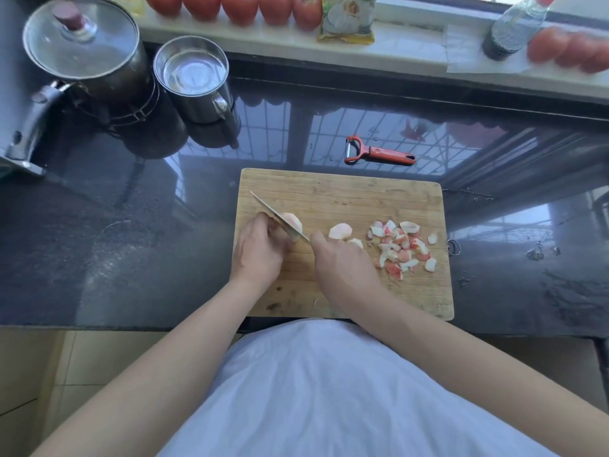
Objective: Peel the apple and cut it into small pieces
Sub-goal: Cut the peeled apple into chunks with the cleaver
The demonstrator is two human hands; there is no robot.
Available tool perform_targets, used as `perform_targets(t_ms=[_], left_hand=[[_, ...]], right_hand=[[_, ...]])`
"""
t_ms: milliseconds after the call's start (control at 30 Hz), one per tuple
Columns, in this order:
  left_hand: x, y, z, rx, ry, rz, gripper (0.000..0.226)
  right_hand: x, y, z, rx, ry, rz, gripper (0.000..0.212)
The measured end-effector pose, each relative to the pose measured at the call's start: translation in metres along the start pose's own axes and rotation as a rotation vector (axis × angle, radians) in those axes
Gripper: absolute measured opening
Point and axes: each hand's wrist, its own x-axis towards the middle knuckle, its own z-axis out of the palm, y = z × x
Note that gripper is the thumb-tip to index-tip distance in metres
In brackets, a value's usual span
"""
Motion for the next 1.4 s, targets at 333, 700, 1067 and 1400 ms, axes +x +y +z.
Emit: perform_targets(t_ms=[333, 700, 1067, 1400], left_hand=[[-0.006, -0.006, -0.006, 0.094, -0.059, 0.186, 0.017], [-0.022, -0.030, -0.003, -0.070, 0.024, 0.140, 0.014], [-0.048, -0.036, -0.011, -0.225, 0.045, 0.003, 0.046], [-0.064, -0.040, -0.011, 0.001, 0.146, 0.201, 0.027]], right_hand=[[0.025, 0.023, -0.015, 0.207, -0.134, 0.100, 0.021], [0.030, 0.033, -0.027, 0.348, -0.164, 0.153, 0.019], [0.015, 0.031, -0.018, 0.424, -0.126, 0.160, 0.011], [-0.026, 0.024, -0.002, 0.521, -0.102, 0.209, 0.011]])
